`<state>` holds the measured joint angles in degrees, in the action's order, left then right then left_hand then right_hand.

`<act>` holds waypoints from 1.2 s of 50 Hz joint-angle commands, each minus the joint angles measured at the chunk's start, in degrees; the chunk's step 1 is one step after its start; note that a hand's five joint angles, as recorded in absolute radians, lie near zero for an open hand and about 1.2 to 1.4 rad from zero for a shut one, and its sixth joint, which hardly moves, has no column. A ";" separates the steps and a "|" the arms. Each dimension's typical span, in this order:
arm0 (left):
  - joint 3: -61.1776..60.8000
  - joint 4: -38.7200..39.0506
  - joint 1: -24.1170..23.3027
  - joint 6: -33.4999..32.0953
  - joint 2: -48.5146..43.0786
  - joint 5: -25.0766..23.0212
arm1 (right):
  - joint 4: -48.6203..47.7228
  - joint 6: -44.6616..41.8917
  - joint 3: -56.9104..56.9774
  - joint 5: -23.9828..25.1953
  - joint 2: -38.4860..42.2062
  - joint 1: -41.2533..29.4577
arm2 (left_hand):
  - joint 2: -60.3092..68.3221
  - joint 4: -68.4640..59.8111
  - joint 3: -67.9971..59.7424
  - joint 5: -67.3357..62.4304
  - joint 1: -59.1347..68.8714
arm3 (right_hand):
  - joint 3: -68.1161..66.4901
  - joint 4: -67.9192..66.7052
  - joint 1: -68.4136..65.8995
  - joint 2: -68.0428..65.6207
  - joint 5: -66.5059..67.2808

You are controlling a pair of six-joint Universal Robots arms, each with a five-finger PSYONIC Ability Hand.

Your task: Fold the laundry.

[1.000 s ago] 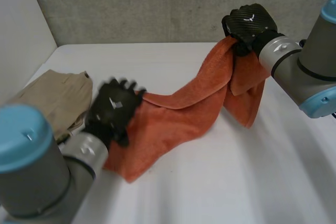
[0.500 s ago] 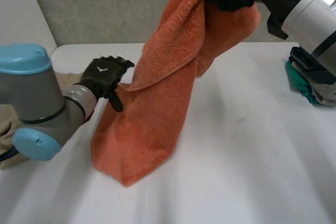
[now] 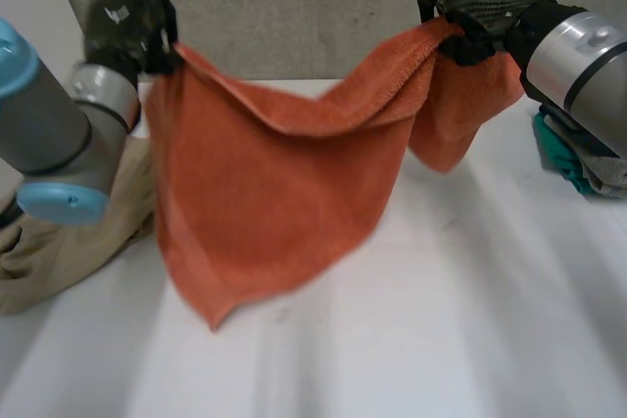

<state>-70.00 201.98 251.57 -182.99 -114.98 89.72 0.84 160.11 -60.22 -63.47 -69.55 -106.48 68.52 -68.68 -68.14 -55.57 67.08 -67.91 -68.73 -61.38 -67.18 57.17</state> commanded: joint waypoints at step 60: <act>-37.40 -20.74 4.19 -4.57 14.96 -5.25 | 21.92 -8.67 -15.36 -7.54 3.19 9.97 | -54.61 54.77 54.22 51.65 -53.17 | 46.49 47.31 39.96 45.77 -45.75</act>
<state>-107.46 189.15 252.85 -189.13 -100.02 87.00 14.96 153.78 -75.07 -71.46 -65.09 -99.56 14.99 -14.63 -14.93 -4.23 15.12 -13.36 -13.40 -13.93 -13.31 3.89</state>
